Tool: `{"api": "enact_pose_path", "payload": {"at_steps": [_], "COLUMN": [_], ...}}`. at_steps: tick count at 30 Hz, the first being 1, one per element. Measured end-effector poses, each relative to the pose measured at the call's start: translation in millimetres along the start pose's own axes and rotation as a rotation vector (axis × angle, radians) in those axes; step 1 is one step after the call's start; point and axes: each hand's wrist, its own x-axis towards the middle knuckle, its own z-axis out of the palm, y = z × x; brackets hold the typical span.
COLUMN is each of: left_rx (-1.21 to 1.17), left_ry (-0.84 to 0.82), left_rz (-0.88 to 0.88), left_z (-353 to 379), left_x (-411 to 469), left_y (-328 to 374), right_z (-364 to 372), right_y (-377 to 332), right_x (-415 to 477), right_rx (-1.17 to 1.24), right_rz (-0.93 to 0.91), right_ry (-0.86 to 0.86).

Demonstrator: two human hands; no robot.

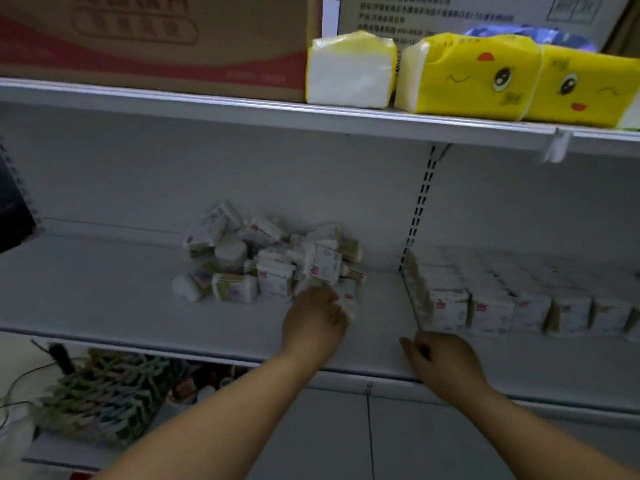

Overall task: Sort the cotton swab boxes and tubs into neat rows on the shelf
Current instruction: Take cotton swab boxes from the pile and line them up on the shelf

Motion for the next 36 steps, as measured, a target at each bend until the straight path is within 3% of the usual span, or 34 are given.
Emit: {"api": "enact_pose_path", "payload": {"at_steps": [2, 5, 9, 12, 17, 20, 25, 29, 36], "left_rx": [0.159, 0.199, 0.165, -0.255, -1.169, -1.370, -1.359, -1.322, -1.342], "left_ry": [-0.088, -0.243, -0.178, -0.094, -0.006, -0.001, -0.039, -0.059, -0.108], "left_rz": [0.031, 0.036, 0.068, -0.153, -0.597, -0.664, -0.579, -0.532, -0.510], "left_z": [-3.9, 6.0, 15.8, 2.9, -22.2, -23.6, -25.4, -23.8, -27.1], "left_x": [0.5, -2.2, 2.2, 0.8, 6.7, 10.7, 11.4, 11.8, 11.3], "left_y": [-18.1, -25.2, -29.7, -43.1, -55.7, -58.5, -63.2, -66.8, -72.5], "right_z": [6.2, 11.9, 22.1, 32.6, 46.6, 53.6, 58.2, 52.7, 35.5], "right_y": [-19.4, -40.1, -54.2, -61.9, -77.8, -81.5, -77.4, -75.7, -77.4], "right_x": [7.2, 26.3, 63.5, 92.0, 138.5, 155.9, 158.5, 147.8, 117.5], "right_rx": [-0.024, -0.025, 0.150, 0.284, 0.349, 0.204, 0.201, 0.491, 0.705], "right_rz": [-0.031, -0.065, -0.067, -0.053, -0.098, -0.119, -0.086, -0.055, -0.078], "right_ry": [-0.027, -0.007, 0.060, 0.050, -0.038, -0.007, 0.098, 0.088, 0.047]}}
